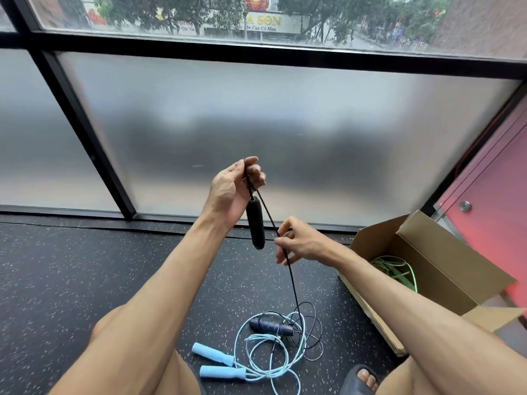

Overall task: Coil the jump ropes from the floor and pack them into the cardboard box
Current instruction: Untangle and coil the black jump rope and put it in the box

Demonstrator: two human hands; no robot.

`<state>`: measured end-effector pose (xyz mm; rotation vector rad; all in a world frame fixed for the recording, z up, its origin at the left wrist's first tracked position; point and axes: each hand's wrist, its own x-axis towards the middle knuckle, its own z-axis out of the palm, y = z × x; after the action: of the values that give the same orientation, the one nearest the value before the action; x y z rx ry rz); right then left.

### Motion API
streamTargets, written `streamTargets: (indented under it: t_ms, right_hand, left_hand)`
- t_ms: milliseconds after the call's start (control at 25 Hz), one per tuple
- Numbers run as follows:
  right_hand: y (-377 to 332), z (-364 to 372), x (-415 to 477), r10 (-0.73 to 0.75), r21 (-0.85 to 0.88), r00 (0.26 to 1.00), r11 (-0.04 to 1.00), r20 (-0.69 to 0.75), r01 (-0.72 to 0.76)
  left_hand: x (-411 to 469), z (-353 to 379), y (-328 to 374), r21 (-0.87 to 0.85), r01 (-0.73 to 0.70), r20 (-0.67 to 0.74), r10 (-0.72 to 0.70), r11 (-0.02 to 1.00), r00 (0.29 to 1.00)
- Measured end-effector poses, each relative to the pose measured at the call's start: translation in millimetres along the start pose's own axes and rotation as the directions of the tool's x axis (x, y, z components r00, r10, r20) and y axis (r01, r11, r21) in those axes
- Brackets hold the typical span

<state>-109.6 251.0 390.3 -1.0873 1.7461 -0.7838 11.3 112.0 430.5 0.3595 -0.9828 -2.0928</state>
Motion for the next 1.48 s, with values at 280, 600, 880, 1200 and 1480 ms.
streamTargets:
  t_ms: [280, 600, 880, 1200, 1480]
  right_hand:
    - [-18, 1, 0, -0.313, -0.419, 0.945, 0.874, -0.099, 0.245]
    - [-39, -16, -9, -0.703, -0.489, 0.661, 0.688, -0.263, 0.536]
    - [-35, -26, 2, -0.608, -0.358, 0.648, 0.794, -0.459, 0.492]
    - [-10, -12, 14, -0.182, 0.005, 0.98, 0.983, -0.079, 0.183]
    - [-8, 3, 15, -0.046, 0.069, 0.998, 0.996, -0.037, 0.049]
  left_hand:
    - [8, -13, -8, 0.511, -0.194, -0.14, 0.304, 0.838, 0.942]
    - [-4, -2, -2, 0.755, -0.036, 0.095, -0.054, 0.655, 0.994]
    - [-13, 9, 1, 0.724, 0.094, 0.153, -0.291, 0.683, 0.944]
    - [-8, 2, 10, 0.363, 0.178, 0.17, -0.252, 0.915, 0.953]
    - [-2, -5, 12, 0.07, 0.083, 0.021, -0.085, 0.994, 0.996]
